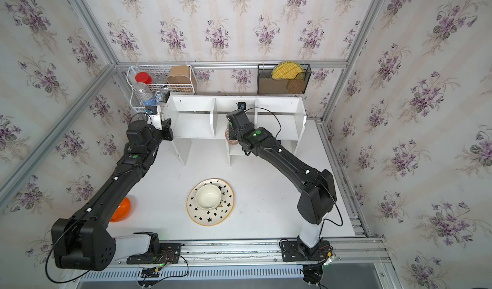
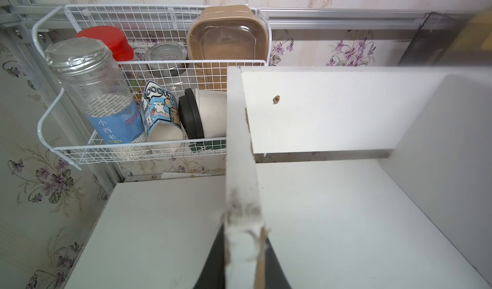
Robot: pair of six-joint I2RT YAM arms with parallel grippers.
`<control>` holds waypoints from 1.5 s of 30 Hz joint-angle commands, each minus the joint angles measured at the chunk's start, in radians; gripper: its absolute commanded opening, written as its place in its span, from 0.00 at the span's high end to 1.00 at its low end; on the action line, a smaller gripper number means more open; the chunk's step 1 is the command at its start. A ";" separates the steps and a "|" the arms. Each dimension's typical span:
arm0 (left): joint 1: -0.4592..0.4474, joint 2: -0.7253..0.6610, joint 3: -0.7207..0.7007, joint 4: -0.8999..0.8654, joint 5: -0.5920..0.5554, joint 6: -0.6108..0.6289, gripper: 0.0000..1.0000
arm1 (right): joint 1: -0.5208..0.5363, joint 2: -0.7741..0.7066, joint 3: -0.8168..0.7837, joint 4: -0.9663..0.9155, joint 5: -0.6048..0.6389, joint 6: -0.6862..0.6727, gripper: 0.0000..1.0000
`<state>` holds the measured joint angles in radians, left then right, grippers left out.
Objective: Wipe the bookshelf clean with a cloth
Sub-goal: Wipe the dust from the shelf.
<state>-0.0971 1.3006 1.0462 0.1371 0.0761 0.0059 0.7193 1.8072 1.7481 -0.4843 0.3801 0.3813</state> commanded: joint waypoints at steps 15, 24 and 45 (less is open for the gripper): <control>-0.013 -0.002 -0.006 -0.131 0.201 0.029 1.00 | 0.022 -0.074 -0.109 0.051 -0.108 -0.039 1.00; -0.013 -0.009 -0.009 -0.134 0.196 0.033 1.00 | -0.009 0.045 0.044 -0.085 0.055 -0.072 1.00; -0.018 -0.003 -0.008 -0.138 0.195 0.033 1.00 | 0.026 -0.143 -0.169 0.073 -0.184 -0.098 1.00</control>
<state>-0.0994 1.2984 1.0443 0.1364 0.0753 0.0059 0.7464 1.6955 1.6001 -0.3981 0.1684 0.3130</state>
